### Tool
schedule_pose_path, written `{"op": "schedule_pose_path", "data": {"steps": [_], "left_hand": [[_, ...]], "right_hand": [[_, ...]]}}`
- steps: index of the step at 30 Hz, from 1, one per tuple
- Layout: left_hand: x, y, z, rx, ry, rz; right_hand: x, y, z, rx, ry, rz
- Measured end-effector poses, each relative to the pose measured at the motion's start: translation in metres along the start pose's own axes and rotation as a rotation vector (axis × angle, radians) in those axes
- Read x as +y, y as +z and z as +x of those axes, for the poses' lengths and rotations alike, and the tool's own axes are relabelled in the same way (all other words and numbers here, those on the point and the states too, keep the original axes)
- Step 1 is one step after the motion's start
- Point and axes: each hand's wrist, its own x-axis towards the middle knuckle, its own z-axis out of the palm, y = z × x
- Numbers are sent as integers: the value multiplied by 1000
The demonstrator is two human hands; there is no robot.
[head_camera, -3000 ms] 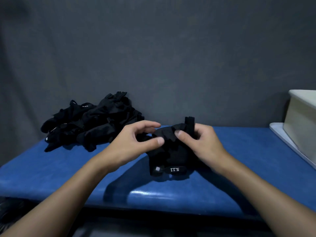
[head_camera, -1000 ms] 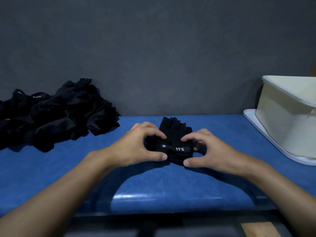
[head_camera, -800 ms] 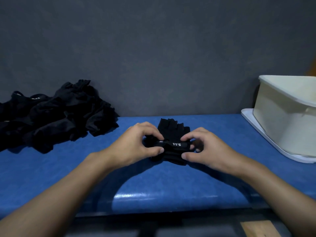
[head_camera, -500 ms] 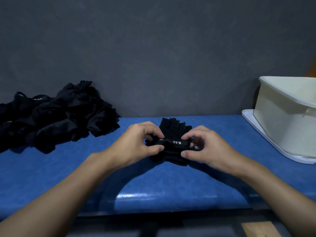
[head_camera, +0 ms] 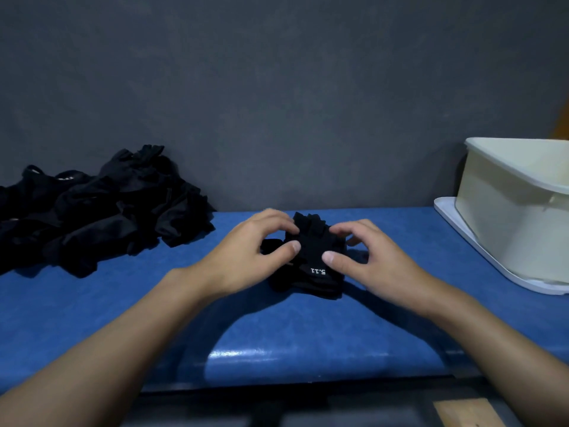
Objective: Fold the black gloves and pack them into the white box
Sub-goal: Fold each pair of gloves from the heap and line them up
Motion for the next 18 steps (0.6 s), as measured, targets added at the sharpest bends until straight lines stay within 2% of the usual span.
{"op": "schedule_pose_path", "data": {"steps": [2,9,13,18], "left_hand": [[-2,0,4,-38,21,45],[-10,-1,10,-250,92,429],[-17,2,8,-372,-10,568],[-20,5,6,-414,-82,594]], "right_hand": [[3,5,1,-33,-6,-28],[7,11,6,-116,38,-209],[10,9,10,-235,41,-351],[13,11,16,-359,76,-431]]}}
